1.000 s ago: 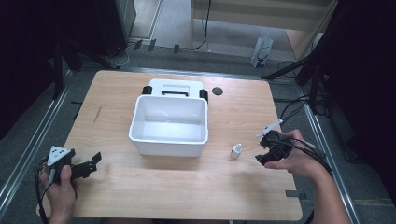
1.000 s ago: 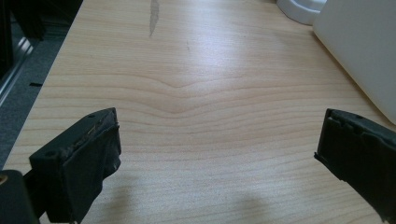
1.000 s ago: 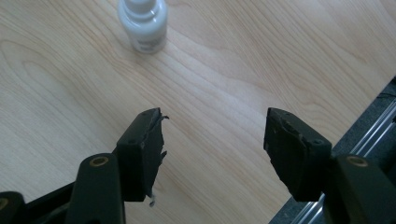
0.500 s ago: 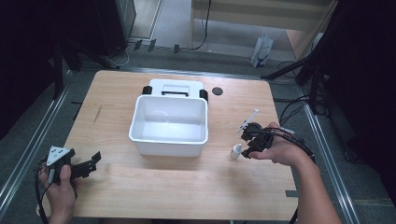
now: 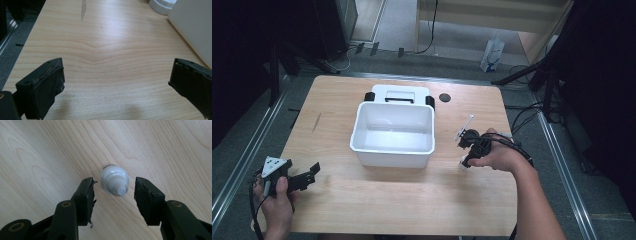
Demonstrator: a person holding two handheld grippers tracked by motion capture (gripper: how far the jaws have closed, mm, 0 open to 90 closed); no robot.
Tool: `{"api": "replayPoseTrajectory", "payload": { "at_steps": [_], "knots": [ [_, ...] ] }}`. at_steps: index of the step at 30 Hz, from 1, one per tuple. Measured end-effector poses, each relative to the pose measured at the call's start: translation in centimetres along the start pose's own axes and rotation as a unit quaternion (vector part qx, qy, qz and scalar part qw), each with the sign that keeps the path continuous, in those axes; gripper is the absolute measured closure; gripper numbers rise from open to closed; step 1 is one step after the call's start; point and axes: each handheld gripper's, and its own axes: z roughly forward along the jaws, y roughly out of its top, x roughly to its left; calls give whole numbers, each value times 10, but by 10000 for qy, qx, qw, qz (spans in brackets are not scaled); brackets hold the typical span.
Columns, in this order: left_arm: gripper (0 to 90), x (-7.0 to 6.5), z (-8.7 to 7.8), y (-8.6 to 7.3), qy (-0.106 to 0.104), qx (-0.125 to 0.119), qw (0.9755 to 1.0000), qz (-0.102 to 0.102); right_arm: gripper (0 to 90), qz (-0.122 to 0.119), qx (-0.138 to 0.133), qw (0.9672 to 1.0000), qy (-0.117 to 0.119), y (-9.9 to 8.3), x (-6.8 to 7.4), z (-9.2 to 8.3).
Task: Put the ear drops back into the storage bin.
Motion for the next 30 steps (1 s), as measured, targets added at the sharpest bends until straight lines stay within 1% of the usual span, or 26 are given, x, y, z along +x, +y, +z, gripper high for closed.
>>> {"api": "replayPoseTrajectory", "payload": {
  "at_steps": [1, 3, 6, 7, 8, 9, 10, 11, 12, 13, 14, 16, 17, 18, 19, 21, 22, 23, 24, 25, 28, 30],
  "knots": [
    [5, 0, 0, 0, -3, 2, 10000, 0, 517, -14, 1, 10000, 26, 1, -1, 2],
    [5, 0, 0, 0, -5, 2, 10000, 0, 536, 46, 40, 10000, 68, 5, -2, 8],
    [4, 0, 0, 0, -10, 3, 10000, -7, 535, 64, 74, 9999, 106, 7, -2, 13],
    [5, 0, 0, 0, -9, 6, 10000, -7, 528, 60, 104, 9999, 105, 8, -1, 15],
    [5, 0, 0, 0, -7, 4, 10000, -9, 518, -1, 203, 9998, 12, 9, 0, 21],
    [5, 0, 0, 0, -13, 5, 10000, -11, 518, -1, 203, 9998, 12, 9, 0, 21],
    [4, 0, 0, 0, -8, 6, 10000, -8, 539, -9, 227, 9997, 61, 10, 1, 26],
    [5, 0, 0, 0, -7, 6, 10000, -10, 556, 11, 237, 9997, 66, 10, 1, 27],
    [5, 0, 0, 0, -9, 2, 10000, -12, 556, 11, 237, 9997, 66, 10, 1, 27],
    [5, 0, 0, 0, -11, 2, 10000, -13, 584, -18, 232, 9997, 51, 9, 0, 28],
    [5, 0, 0, 0, -8, 6, 10000, -9, 603, 12, 167, 9998, 99, 8, -2, 29],
    [5, 0, 0, 0, -7, 7, 10000, -3, 604, -39, 130, 9998, 170, 6, -1, 28],
    [5, 0, 0, 0, -9, 6, 10000, -3, 604, -95, 119, 9997, 184, 6, -1, 28],
    [5, 0, 0, 0, -9, 6, 10000, -3, 604, -95, 119, 9997, 184, 6, -1, 28],
    [5, 0, 0, 0, -5, 14, 10000, 0, 606, -210, 119, 9995, 225, 4, 0, 27],
    [5, 0, 0, 0, -4, 17, 10000, 4, 606, -235, 114, 9994, 236, 4, 1, 26],
    [5, 0, 0, 0, -2, 6, 10000, 2, 606, -328, 84, 9991, 239, 3, 2, 24],
    [5, 0, 0, 0, -5, 9, 10000, 1, 605, -359, 59, 9991, 239, 4, 3, 19],
    [5, 0, 0, 0, -5, 9, 10000, 1, 605, -359, 59, 9991, 239, 4, 3, 19],
    [4, 0, 0, 0, 0, 8, 10000, 0, 605, -402, 22, 9989, 243, 5, 3, 11],
    [4, 0, 0, 0, -4, 3, 10000, -1, 606, -459, -81, 9986, 269, 7, 1, -2],
    [5, 0, 0, 0, -7, 0, 10000, -6, 606, -463, -101, 9985, 259, 8, 0, -5]
  ]
}}
